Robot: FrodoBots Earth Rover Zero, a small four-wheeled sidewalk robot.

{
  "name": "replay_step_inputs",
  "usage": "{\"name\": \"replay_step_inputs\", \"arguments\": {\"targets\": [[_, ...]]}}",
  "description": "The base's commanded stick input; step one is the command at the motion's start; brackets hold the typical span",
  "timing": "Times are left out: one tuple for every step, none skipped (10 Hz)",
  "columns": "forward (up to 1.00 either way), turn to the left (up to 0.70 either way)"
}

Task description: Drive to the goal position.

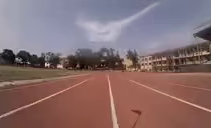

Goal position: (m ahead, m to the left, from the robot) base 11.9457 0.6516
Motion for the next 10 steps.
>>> {"name": "replay_step_inputs", "arguments": {"targets": [[0.70,0.00],[0.70,0.00],[0.70,0.00],[0.70,0.00],[0.70,0.00],[0.70,0.00],[0.70,0.00],[0.70,0.00],[0.70,0.00],[0.70,0.00]]}}
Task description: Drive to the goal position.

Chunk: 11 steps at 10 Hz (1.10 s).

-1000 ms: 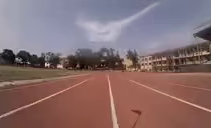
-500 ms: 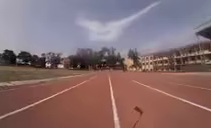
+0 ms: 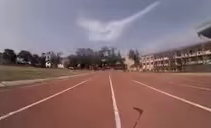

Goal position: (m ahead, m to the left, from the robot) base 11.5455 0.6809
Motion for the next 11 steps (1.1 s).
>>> {"name": "replay_step_inputs", "arguments": {"targets": [[0.70,0.00],[0.70,0.00],[0.70,-0.15],[0.70,-0.30],[0.70,-0.35],[0.70,-0.35],[0.70,-0.35],[0.70,-0.35],[0.70,-0.35],[0.70,-0.35],[0.70,0.00]]}}
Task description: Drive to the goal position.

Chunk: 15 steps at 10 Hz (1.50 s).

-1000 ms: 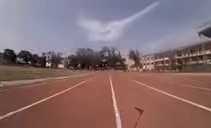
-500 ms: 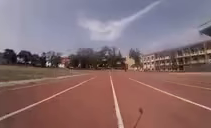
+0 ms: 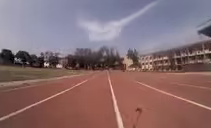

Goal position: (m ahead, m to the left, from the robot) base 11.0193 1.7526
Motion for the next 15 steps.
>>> {"name": "replay_step_inputs", "arguments": {"targets": [[0.70,0.00],[0.70,0.00],[0.70,0.00],[0.70,0.00],[0.70,0.00],[0.70,0.00],[0.70,0.00],[0.70,0.00],[0.70,0.00],[0.70,0.00],[0.70,0.00],[0.70,0.00],[0.70,0.00],[0.70,0.00],[0.70,0.00]]}}
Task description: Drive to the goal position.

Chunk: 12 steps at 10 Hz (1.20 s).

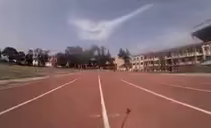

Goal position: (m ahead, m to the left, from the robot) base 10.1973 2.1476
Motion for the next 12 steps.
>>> {"name": "replay_step_inputs", "arguments": {"targets": [[0.70,0.00],[0.70,0.00],[0.70,0.00],[0.70,0.00],[0.70,0.00],[0.70,0.00],[0.70,0.00],[0.70,0.00],[0.70,0.00],[0.70,0.00],[0.70,0.00],[0.70,0.00]]}}
